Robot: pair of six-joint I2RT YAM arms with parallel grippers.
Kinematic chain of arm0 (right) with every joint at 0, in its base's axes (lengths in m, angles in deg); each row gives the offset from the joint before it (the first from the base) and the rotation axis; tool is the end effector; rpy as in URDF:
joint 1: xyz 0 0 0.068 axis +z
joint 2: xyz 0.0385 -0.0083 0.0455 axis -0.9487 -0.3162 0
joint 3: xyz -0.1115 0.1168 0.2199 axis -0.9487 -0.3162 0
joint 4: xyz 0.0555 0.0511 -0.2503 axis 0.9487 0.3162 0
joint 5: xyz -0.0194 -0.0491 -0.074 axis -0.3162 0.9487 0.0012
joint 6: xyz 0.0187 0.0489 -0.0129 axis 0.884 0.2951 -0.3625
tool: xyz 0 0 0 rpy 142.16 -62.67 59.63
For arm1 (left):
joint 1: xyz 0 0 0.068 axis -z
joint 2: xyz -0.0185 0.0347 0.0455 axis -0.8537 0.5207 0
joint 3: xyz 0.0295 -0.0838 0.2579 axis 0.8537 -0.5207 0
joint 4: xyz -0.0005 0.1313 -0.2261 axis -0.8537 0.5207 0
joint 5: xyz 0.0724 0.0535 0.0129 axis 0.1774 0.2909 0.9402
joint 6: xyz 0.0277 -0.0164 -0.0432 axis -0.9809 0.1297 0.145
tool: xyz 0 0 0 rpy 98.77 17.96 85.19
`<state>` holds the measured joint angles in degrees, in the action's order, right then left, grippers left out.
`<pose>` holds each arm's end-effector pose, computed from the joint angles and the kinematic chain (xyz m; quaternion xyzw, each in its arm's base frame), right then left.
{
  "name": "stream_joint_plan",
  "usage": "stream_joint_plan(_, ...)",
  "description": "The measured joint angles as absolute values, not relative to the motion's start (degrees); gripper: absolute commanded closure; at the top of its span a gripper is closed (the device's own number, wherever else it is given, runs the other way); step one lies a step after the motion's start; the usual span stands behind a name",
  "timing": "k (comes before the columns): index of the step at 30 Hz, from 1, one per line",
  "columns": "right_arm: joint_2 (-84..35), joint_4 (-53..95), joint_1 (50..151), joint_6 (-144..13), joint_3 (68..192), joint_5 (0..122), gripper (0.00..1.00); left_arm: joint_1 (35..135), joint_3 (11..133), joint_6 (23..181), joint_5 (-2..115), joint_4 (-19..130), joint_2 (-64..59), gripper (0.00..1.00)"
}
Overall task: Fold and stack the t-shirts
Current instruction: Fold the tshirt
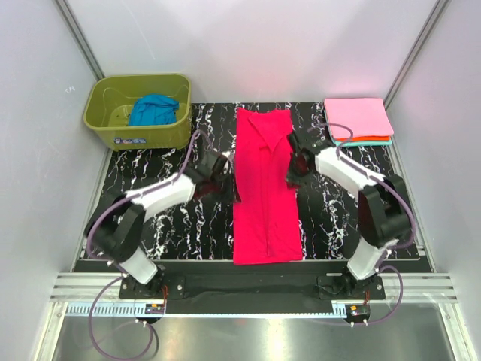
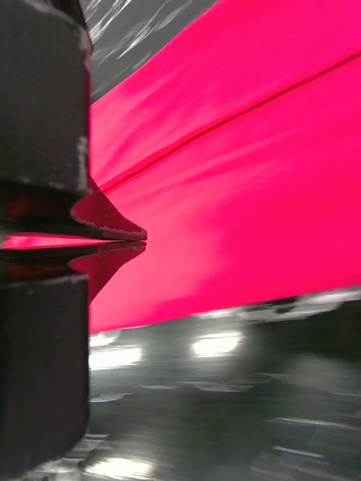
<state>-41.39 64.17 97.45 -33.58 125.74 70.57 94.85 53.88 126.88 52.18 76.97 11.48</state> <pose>0.3061 0.1472 0.2168 0.1131 0.9780 0.0800 0.1559 0.2490 -0.1923 0.1974 0.0282 0.9468 -0.2647 0.1810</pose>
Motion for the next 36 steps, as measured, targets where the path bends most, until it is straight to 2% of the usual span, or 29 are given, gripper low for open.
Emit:
stream_joint_plan(9,-63.1,54.4,91.8,-40.4,152.1,66.9,0.92,87.4,81.7,119.8,50.7,77.6,36.1,0.77)
stream_joint_plan(14,-73.2,52.6,91.6,-40.5,158.4,66.1,0.94,86.4,91.8,117.5,51.0,79.2,45.8,0.77)
stream_joint_plan(21,-79.3,50.1,90.3,-39.5,163.9,64.4,0.94,83.3,103.2,117.0,48.5,81.6,55.3,0.77)
stream_joint_plan(27,-83.5,48.5,89.8,-38.9,169.7,62.9,0.94,80.9,109.8,117.0,46.4,81.8,59.7,0.76)
stream_joint_plan(31,-83.7,48.0,89.7,-38.9,169.8,62.0,0.92,80.3,109.8,117.0,45.0,81.9,59.7,0.74)
stream_joint_plan(36,-80.7,48.5,89.5,-38.9,166.2,61.2,0.8,80.3,104.5,116.9,42.7,83.3,55.2,0.68)
